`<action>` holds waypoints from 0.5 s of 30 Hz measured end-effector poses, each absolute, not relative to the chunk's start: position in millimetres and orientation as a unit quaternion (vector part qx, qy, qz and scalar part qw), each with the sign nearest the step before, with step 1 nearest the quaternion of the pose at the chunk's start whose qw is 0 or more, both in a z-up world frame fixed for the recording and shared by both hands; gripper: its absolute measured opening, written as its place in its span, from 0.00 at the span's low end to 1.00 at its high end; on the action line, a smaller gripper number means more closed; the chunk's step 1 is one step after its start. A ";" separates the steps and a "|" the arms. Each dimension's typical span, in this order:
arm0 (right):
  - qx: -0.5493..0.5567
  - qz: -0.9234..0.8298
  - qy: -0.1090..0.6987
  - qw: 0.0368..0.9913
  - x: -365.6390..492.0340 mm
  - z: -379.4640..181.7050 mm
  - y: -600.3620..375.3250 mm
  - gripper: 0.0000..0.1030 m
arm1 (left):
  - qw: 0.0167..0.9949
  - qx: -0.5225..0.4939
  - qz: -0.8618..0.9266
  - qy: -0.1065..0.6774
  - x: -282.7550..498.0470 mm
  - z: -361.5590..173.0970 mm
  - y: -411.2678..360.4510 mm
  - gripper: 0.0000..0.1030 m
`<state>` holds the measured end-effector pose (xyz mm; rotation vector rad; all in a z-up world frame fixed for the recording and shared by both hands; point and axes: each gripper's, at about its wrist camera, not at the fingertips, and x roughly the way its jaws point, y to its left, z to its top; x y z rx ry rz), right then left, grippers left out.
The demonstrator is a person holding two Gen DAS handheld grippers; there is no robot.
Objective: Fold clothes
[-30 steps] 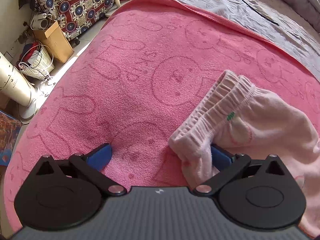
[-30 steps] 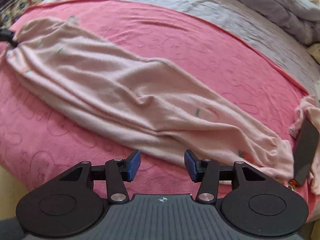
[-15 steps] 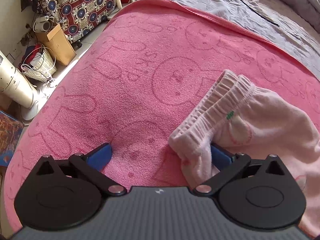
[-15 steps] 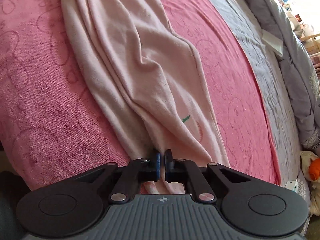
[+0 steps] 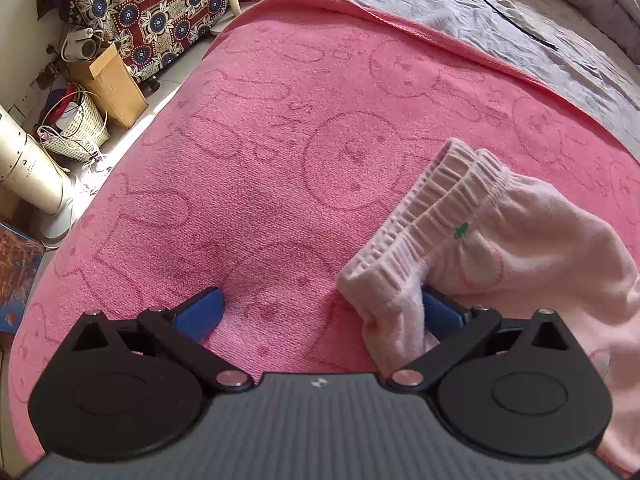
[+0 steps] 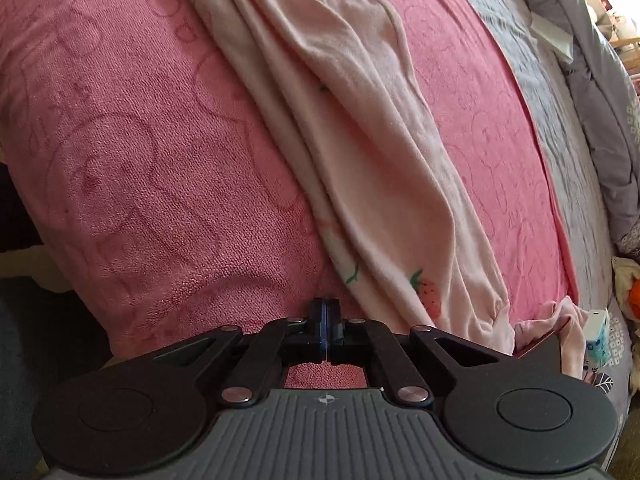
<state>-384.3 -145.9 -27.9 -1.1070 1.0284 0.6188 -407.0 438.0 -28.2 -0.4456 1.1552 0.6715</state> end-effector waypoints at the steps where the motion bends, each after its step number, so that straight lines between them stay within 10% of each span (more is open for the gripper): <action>1: -0.456 0.264 0.473 0.706 -377.4 -17.7 -149.5 0.08 | 0.763 -0.204 0.309 0.530 -407.4 -28.2 437.7 1.00; 9: -0.098 0.010 0.519 0.849 -301.6 24.5 -214.7 0.19 | 0.767 -0.200 0.310 0.526 -408.6 -28.5 435.7 1.00; 15: -0.304 0.097 0.544 0.776 -317.5 -20.5 -202.8 0.37 | 0.772 -0.196 0.306 0.522 -410.5 -28.8 435.0 1.00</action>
